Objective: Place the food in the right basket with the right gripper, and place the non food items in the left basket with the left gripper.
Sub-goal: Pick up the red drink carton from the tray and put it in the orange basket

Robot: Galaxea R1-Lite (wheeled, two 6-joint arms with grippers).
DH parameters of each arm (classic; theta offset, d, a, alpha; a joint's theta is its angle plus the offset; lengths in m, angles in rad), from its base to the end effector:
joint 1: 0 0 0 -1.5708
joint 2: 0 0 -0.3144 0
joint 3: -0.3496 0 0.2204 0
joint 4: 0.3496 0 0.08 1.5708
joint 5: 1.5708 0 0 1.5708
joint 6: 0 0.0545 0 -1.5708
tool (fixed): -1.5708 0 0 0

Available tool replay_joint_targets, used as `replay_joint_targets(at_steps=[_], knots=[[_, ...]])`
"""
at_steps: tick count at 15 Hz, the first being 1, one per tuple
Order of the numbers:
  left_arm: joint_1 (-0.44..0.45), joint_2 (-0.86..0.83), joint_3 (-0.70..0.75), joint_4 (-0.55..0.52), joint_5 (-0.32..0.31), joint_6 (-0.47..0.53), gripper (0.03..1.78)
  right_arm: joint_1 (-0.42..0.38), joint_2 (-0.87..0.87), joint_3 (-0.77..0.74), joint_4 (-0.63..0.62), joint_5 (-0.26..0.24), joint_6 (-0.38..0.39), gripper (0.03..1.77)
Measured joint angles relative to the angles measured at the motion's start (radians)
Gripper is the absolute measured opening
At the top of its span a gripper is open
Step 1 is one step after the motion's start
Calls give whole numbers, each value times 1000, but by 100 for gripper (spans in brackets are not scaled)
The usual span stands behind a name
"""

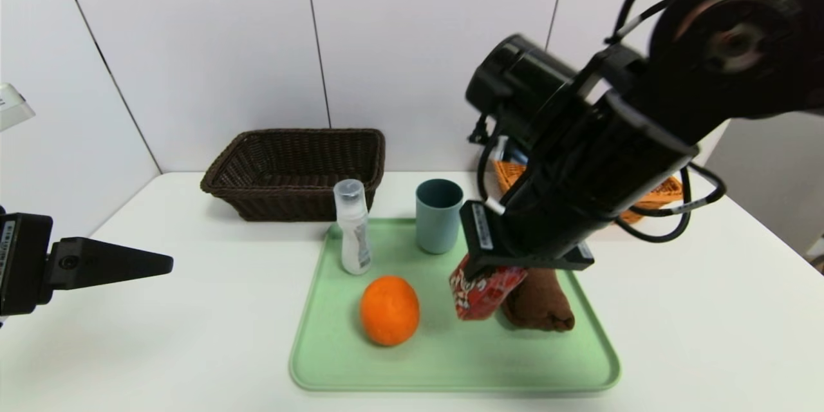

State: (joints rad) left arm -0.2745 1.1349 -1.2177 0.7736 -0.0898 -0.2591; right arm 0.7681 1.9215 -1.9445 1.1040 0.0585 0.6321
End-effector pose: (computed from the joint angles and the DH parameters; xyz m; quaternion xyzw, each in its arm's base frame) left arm 0.1631 -0.0510 0.2918 -0.0886 0.3563 -0.1255 0.9217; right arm 0.2686 0.2639 0.2569 0.0742 0.5657 0.1773 0.8019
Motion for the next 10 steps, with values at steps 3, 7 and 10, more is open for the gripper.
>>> replay_joint_targets(at_steps=[3, 7, 10], knots=[[-1, -2, 1, -1, -3, 1, 169, -139, -111, -1, -137, 7, 3, 39], [-3, -2, 1, -2, -5, 1, 169, -367, -166, 1, -360, 17, 14, 39], [-4, -4, 3, -1, -5, 0, 169, -487, -123, 10, -397, 57, 47, 39]])
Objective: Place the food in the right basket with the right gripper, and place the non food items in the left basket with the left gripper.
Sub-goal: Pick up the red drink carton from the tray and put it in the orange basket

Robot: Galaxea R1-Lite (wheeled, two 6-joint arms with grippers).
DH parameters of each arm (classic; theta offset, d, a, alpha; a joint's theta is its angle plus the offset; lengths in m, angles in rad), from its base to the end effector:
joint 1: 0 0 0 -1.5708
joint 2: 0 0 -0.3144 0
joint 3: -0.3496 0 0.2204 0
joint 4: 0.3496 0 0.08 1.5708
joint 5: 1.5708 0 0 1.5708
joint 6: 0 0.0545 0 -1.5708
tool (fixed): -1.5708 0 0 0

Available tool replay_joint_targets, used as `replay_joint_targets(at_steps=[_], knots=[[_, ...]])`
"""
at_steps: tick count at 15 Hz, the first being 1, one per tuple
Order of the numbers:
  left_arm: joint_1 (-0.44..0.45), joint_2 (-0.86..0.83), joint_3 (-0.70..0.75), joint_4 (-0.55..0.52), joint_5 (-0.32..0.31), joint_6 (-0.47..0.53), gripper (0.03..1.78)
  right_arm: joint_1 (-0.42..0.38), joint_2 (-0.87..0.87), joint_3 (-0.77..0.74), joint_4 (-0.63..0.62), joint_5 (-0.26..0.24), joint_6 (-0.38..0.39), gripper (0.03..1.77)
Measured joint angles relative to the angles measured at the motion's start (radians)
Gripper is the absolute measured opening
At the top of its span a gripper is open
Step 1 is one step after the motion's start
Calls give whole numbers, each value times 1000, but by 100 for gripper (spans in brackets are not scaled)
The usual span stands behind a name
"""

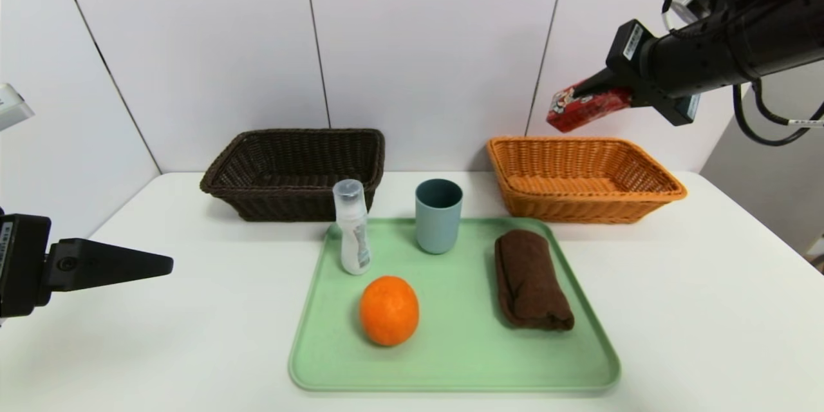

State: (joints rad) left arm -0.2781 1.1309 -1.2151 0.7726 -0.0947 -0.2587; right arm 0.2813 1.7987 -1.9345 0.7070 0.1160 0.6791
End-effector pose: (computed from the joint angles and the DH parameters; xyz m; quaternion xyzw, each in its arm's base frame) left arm 0.1618 -0.0516 0.2918 -0.0887 0.3557 -0.1297 0.9213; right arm 0.3622 0.1112 0.3366 0.2914 0.3278 0.0850 0.8947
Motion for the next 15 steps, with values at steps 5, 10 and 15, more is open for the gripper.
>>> replay_joint_targets(at_steps=[5, 10, 15], knots=[[0, -26, 37, -1, 0, 0, 169, -79, 162, 7, -156, 26, 20, 39], [0, -39, 53, -9, 0, 0, 169, -108, 284, 9, -220, 34, 24, 39], [0, -37, 56, -12, -4, 0, 169, -128, 352, 5, -229, 28, 14, 39]])
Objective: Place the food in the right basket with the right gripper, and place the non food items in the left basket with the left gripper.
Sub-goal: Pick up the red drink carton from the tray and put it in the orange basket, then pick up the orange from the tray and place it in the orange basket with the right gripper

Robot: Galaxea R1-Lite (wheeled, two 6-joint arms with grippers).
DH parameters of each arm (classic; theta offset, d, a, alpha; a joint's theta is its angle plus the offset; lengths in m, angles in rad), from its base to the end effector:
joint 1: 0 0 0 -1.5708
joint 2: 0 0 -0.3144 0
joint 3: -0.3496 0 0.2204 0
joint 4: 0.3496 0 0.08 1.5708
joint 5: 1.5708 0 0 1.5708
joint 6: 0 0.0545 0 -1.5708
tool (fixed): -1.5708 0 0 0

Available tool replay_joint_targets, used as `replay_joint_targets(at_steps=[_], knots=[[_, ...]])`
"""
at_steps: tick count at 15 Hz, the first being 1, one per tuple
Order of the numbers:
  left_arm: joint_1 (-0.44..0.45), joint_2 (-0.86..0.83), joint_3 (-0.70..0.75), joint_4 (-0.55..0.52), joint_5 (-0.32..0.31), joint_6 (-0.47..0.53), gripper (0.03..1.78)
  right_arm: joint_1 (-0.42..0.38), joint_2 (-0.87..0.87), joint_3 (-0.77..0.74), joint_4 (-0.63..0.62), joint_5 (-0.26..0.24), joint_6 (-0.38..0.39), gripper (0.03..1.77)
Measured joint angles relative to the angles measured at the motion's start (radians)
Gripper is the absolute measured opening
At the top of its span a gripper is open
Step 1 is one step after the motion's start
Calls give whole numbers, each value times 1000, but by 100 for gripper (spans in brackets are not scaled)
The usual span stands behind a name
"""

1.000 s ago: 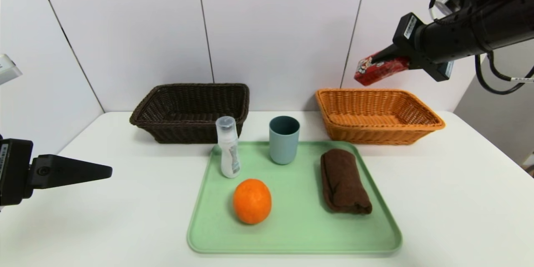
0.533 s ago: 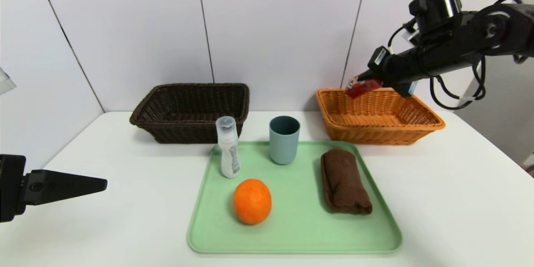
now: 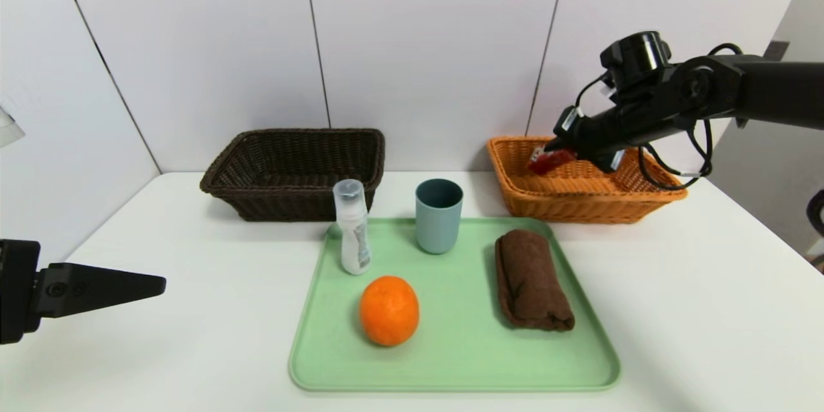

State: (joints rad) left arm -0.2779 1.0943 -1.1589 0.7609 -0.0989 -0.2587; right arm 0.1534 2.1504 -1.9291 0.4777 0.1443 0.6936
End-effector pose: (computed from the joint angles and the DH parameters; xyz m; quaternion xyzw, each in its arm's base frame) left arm 0.1529 -0.0492 0.2820 -0.0889 0.3597 -0.1308 0.9196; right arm 0.4863 0.0831 0.2051 0.3143 0.3694 0.0147 0.8744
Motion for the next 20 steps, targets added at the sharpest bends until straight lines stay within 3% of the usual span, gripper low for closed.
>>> replay_joint_targets(at_steps=[5, 10, 16, 18, 20], knots=[[-1, 13, -1, -3, 0, 1, 169, -3, 44, 2, -8, 10, 6, 39], [0, 21, -2, -5, 0, 1, 169, -2, 58, 3, -63, 10, 3, 101], [0, 24, -16, -61, 1, -29, 169, 10, 0, -3, -54, -16, 0, 139], [-1, 27, -17, -64, 0, -27, 169, 46, -63, -2, -46, -45, 3, 146], [-1, 31, -16, -64, 0, -26, 169, 117, -130, 0, -44, -143, 2, 152]])
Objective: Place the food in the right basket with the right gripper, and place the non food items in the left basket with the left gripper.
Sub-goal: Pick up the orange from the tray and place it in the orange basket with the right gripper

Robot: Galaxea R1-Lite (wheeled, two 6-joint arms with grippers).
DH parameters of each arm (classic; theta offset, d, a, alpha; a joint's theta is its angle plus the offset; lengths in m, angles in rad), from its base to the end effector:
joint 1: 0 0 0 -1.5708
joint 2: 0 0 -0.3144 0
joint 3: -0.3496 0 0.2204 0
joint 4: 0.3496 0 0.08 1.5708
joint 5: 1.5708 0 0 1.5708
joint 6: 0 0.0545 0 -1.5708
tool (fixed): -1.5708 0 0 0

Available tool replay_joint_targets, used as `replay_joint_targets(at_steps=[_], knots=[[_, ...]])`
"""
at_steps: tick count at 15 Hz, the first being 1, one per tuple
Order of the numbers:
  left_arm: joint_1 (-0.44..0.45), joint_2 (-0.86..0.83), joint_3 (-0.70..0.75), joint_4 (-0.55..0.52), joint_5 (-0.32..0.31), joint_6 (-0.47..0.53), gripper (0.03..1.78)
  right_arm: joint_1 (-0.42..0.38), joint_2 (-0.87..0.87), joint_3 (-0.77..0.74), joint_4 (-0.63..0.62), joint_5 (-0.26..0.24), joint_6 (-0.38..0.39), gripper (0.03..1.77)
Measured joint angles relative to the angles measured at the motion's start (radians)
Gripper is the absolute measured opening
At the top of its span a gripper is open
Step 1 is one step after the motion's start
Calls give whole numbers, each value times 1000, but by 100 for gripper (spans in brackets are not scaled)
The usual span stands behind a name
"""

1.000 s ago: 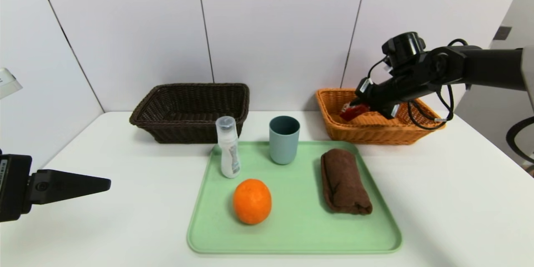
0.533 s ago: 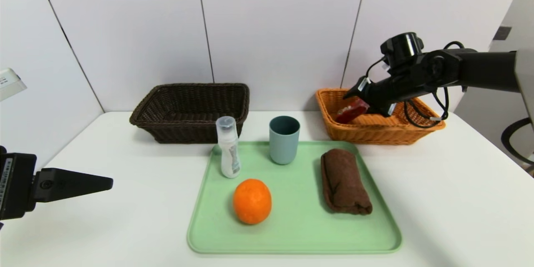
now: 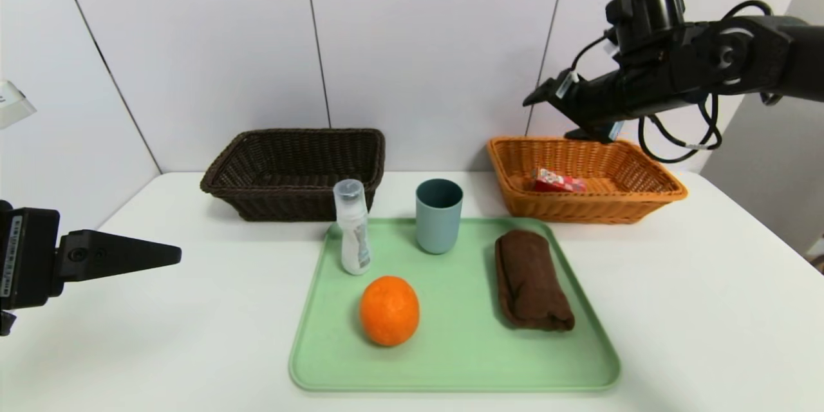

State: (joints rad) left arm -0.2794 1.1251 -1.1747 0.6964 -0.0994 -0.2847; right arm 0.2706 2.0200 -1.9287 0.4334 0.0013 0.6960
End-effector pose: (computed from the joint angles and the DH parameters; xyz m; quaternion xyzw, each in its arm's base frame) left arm 0.1664 -0.0534 0.2885 -0.1038 0.3386 -0.1318 0.9258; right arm 0.4490 0.1246 0.2721 0.2936 0.2862 0.0354 0.9114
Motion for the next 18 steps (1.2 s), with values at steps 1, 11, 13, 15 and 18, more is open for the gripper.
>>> replay_joint_targets(at_steps=[1, 11, 13, 15, 18], knots=[[-4, 2, 0, 0, -1, 0, 169, 38, -30, 1, 2, -68, -3, 154], [-59, -9, -4, 9, -1, -39, 169, 302, -221, -17, 272, -164, -68, 166], [-96, -21, -6, 18, 0, -86, 169, 382, -237, -16, 376, -143, -135, 167], [-114, -41, -4, 35, 1, -93, 169, 443, -238, -15, 435, -118, -154, 168], [-120, -85, 35, 30, 2, -84, 169, 508, -215, -15, 563, -57, -149, 169]])
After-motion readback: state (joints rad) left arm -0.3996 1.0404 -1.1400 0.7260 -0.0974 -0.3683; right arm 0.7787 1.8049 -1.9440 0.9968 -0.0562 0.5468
